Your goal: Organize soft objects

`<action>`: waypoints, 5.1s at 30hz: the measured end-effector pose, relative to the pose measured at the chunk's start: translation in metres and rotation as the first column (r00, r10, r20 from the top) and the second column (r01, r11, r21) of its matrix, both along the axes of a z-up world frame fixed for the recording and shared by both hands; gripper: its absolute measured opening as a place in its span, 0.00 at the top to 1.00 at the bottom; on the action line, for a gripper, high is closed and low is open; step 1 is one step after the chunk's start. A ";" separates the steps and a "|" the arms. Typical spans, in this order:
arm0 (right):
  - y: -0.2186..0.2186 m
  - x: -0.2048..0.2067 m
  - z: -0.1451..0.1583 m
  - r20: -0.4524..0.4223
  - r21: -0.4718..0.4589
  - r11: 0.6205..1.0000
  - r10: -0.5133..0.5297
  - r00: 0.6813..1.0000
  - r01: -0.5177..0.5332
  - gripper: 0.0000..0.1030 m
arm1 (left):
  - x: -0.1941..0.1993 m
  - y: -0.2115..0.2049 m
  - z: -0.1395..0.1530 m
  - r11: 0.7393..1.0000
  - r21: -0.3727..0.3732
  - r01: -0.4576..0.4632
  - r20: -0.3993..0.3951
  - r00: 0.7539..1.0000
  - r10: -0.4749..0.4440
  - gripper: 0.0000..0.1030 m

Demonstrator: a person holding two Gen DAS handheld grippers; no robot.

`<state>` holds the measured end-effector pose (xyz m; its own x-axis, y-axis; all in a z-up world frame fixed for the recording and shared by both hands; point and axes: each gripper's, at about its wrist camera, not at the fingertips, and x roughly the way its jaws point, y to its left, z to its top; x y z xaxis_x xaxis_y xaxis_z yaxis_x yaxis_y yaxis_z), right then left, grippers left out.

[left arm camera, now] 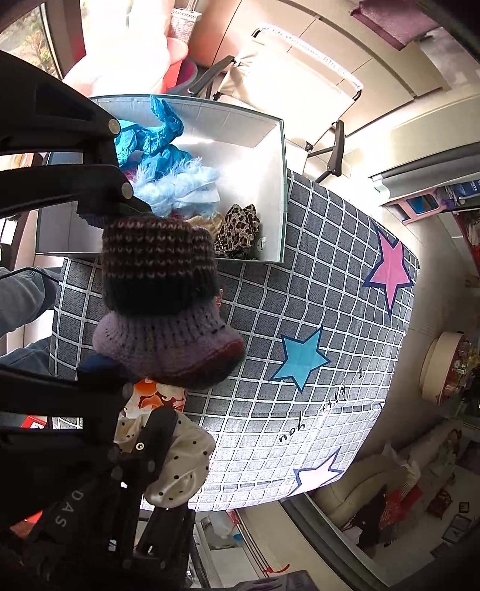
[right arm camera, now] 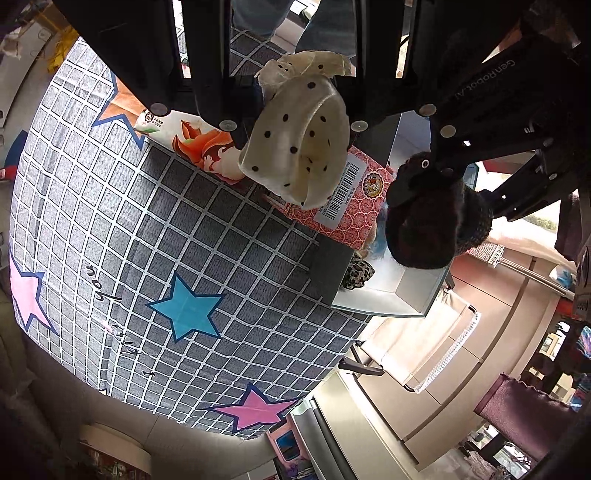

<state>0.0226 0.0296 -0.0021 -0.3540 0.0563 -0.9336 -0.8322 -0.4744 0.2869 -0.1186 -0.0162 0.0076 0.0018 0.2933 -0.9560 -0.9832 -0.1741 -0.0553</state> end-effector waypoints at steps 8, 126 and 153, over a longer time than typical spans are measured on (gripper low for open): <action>-0.008 -0.037 0.003 0.005 0.010 0.996 0.088 0.996 -0.088 0.75 | -0.035 -0.019 0.000 0.995 0.006 -0.100 0.000 0.995 0.100 0.46; 0.004 -0.192 -0.031 0.077 -0.027 0.936 0.352 0.933 -0.351 0.75 | -0.138 -0.042 -0.078 0.947 -0.147 -0.286 0.022 0.956 0.292 0.43; 0.010 -0.175 -0.013 0.124 0.064 0.949 0.299 0.946 -0.309 0.00 | -0.144 -0.041 -0.089 0.922 -0.251 -0.295 0.054 0.947 0.317 0.22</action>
<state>-0.1528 0.0394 -0.0153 -0.2599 0.0394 -0.9648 -0.6692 -0.7276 0.1506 -0.2627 -0.0570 -0.0811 0.0390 0.0595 -0.9975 -0.8723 -0.4849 -0.0631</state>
